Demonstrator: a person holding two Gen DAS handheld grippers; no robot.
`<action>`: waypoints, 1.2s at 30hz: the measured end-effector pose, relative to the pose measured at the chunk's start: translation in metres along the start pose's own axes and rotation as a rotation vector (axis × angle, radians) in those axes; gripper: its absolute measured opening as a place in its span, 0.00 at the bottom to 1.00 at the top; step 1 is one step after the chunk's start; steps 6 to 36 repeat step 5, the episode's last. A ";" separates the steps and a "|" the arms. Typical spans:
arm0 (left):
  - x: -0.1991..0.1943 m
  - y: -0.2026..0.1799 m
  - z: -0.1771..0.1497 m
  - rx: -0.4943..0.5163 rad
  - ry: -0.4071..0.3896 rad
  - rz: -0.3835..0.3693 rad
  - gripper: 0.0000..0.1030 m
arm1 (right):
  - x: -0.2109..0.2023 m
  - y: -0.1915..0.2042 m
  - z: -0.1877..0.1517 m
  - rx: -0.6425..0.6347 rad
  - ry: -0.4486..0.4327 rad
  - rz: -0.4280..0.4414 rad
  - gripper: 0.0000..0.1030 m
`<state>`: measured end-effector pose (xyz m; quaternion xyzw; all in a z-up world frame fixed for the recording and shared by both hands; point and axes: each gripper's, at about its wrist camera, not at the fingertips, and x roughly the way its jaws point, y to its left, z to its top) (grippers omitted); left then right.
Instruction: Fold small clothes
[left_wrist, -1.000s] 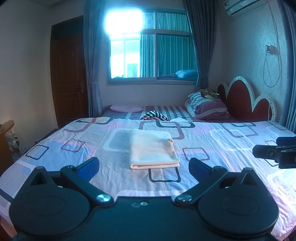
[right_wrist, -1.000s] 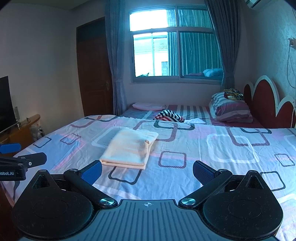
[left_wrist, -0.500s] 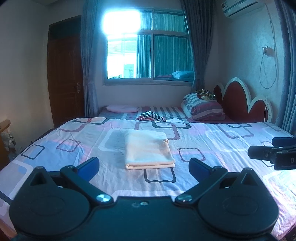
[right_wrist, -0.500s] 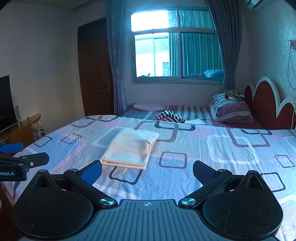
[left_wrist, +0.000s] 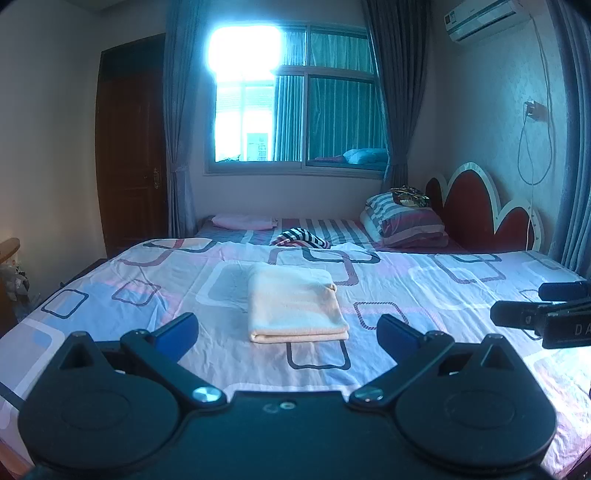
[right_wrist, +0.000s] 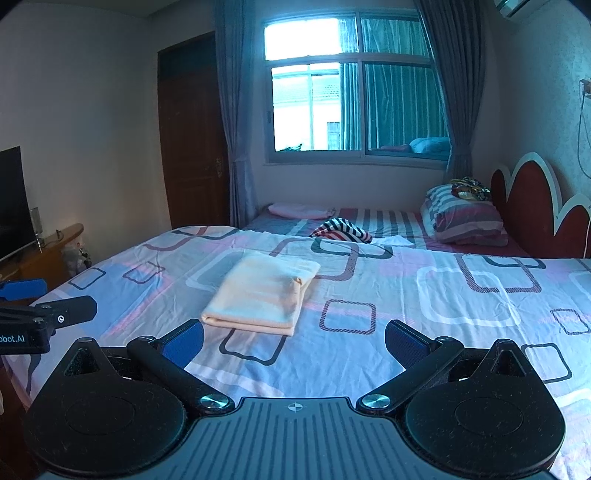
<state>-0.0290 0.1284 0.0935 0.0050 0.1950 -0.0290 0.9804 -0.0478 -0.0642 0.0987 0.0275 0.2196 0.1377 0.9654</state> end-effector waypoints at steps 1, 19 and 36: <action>0.000 0.000 0.000 0.000 0.001 0.000 0.99 | 0.000 0.000 0.000 0.000 0.001 0.002 1.00; -0.001 -0.001 0.000 0.001 0.003 0.006 0.99 | 0.001 -0.002 0.000 -0.004 0.003 0.011 1.00; -0.001 -0.001 0.000 0.001 0.003 0.006 0.99 | 0.001 -0.002 0.000 -0.004 0.003 0.011 1.00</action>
